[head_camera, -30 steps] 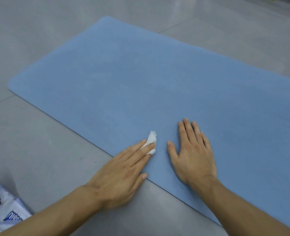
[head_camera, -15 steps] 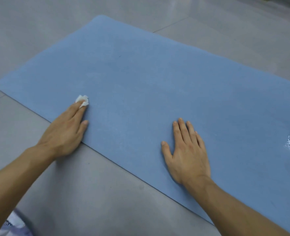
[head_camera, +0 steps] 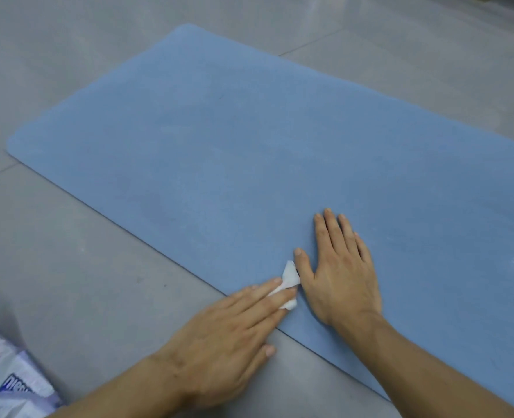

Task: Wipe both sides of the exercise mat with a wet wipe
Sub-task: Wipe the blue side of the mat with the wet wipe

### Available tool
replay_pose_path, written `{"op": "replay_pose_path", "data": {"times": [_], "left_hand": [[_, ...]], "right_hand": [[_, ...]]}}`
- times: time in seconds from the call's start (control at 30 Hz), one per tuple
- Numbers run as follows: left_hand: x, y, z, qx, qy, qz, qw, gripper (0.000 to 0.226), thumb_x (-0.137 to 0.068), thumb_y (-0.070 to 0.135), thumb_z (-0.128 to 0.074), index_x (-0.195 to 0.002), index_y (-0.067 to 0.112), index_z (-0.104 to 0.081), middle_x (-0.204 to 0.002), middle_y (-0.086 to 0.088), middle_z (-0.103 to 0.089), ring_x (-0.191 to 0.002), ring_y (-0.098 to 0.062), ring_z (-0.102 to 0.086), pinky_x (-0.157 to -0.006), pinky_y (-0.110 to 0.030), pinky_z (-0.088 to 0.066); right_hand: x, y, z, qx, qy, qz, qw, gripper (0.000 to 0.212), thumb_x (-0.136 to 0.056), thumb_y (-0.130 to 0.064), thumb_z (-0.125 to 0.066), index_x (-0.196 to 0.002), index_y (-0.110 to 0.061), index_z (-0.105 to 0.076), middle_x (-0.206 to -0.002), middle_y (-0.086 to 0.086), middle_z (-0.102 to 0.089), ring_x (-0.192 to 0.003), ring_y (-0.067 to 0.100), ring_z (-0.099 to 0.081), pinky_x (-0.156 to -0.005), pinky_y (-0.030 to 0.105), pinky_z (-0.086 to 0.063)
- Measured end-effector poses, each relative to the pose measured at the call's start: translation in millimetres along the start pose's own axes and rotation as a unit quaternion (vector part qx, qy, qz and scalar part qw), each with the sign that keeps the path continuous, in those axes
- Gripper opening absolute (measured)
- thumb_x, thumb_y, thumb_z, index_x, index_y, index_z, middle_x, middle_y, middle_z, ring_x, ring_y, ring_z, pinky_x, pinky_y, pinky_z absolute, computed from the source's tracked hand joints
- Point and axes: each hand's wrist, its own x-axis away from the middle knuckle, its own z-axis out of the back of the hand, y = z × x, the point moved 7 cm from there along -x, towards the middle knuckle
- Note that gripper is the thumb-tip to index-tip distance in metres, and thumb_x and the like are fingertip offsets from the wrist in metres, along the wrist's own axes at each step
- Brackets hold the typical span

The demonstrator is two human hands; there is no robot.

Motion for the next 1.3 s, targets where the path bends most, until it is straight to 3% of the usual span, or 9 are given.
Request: {"op": "replay_pose_path", "data": {"times": [0.2, 0.4, 0.5, 0.67, 0.93, 1.13, 1.3], "left_hand": [[18.8, -69.4, 25.7, 0.063, 0.025, 0.091, 0.994, 0.063, -0.106, 0.031, -0.036, -0.164, 0.019, -0.014, -0.171, 0.010, -0.006, -0.157, -0.010, -0.009, -0.124, -0.033, -0.013], [46.2, -177.8, 38.6, 0.033, 0.041, 0.236, 0.970, 0.066, -0.103, 0.049, -0.018, -0.164, 0.025, -0.008, -0.170, 0.016, -0.002, -0.156, -0.004, -0.005, -0.125, -0.029, -0.006], [50.5, -200.4, 37.7, 0.036, 0.049, 0.284, 0.957, 0.070, -0.101, 0.054, -0.015, -0.164, 0.024, -0.009, -0.170, 0.019, 0.003, -0.155, 0.001, 0.002, -0.125, -0.025, -0.001], [29.2, -140.1, 27.1, 0.045, 0.065, 0.214, 0.974, 0.065, -0.106, 0.042, -0.025, -0.163, 0.015, -0.012, -0.172, 0.005, 0.002, -0.158, -0.012, -0.002, -0.126, -0.036, -0.009], [5.7, -14.6, 3.8, 0.062, 0.026, 0.058, 0.996, 0.060, -0.107, 0.032, -0.037, -0.162, 0.013, -0.022, -0.172, 0.001, -0.005, -0.158, -0.016, -0.008, -0.124, -0.035, -0.015], [6.6, -72.4, 19.8, 0.087, 0.037, 0.084, 0.992, 0.060, -0.107, 0.031, -0.034, -0.163, 0.018, -0.016, -0.171, 0.010, -0.007, -0.157, -0.011, -0.009, -0.124, -0.034, -0.014], [21.2, -177.0, 36.9, 0.053, 0.045, 0.202, 0.977, 0.064, -0.104, 0.045, -0.022, -0.164, 0.025, -0.011, -0.170, 0.016, -0.004, -0.156, -0.004, -0.005, -0.126, -0.032, -0.010]], "right_hand": [[1.6, -0.6, 0.9, -0.002, -0.005, 0.002, 1.000, 0.078, -0.097, -0.061, -0.013, -0.163, -0.022, -0.007, -0.170, -0.007, 0.000, -0.156, 0.012, 0.006, -0.126, 0.034, -0.003], [2.3, -0.6, 1.6, -0.001, -0.006, 0.001, 1.000, 0.077, -0.097, -0.061, -0.012, -0.163, -0.021, -0.005, -0.170, -0.008, 0.003, -0.156, 0.011, 0.008, -0.126, 0.034, -0.001], [1.7, -1.3, 1.0, -0.001, -0.009, 0.002, 1.000, 0.077, -0.097, -0.061, -0.012, -0.163, -0.022, -0.005, -0.170, -0.008, 0.003, -0.156, 0.011, 0.009, -0.127, 0.034, -0.002], [1.8, -1.4, 1.7, 0.001, -0.008, 0.001, 1.000, 0.078, -0.097, -0.062, -0.011, -0.163, -0.022, -0.005, -0.170, -0.008, 0.002, -0.156, 0.011, 0.009, -0.127, 0.034, -0.002], [0.9, -0.9, 0.4, -0.001, -0.005, -0.001, 1.000, 0.078, -0.096, -0.062, -0.013, -0.163, -0.021, -0.010, -0.170, -0.006, -0.003, -0.156, 0.013, 0.003, -0.126, 0.036, -0.008], [1.0, -0.5, 0.6, -0.002, -0.008, 0.001, 1.000, 0.078, -0.096, -0.062, -0.012, -0.163, -0.022, -0.007, -0.170, -0.008, 0.001, -0.156, 0.012, 0.006, -0.127, 0.035, -0.004], [2.3, -0.4, 1.5, -0.004, -0.009, 0.002, 1.000, 0.077, -0.097, -0.062, -0.012, -0.163, -0.022, -0.005, -0.170, -0.008, 0.004, -0.156, 0.011, 0.009, -0.127, 0.034, -0.002]]}}
